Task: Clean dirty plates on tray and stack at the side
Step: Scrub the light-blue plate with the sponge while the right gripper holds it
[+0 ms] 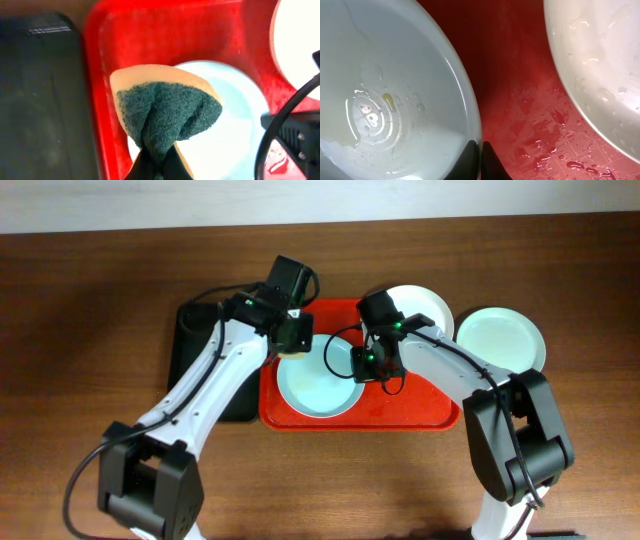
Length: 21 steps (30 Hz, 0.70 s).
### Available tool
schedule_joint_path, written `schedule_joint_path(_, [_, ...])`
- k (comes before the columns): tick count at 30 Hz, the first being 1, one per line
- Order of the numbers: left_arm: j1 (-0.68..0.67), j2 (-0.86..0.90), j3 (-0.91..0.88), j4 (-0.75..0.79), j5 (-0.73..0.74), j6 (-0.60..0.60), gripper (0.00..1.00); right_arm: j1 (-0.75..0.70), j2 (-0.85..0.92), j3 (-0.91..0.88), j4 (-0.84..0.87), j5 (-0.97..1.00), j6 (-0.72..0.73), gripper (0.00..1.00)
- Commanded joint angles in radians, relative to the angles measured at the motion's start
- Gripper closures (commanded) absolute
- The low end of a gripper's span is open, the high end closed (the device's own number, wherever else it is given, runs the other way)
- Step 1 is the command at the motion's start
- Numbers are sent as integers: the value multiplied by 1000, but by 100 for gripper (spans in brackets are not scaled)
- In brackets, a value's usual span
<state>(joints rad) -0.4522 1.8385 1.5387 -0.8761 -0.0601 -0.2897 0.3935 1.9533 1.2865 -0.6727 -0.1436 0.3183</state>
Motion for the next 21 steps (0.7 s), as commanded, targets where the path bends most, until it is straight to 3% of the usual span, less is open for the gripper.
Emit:
schedule_joint_path(1, [5, 63, -6, -14, 97, -13, 100, -3, -23, 8, -1, 16, 3, 95])
schedule_joint_path(14, [-10, 155, -37, -56, 221, -36, 100, -2, -23, 8, -1, 16, 3, 95])
schedule_joint_path(21, [-17, 159, -121, 41, 230, -85, 100, -2, -23, 8, -1, 16, 3, 95])
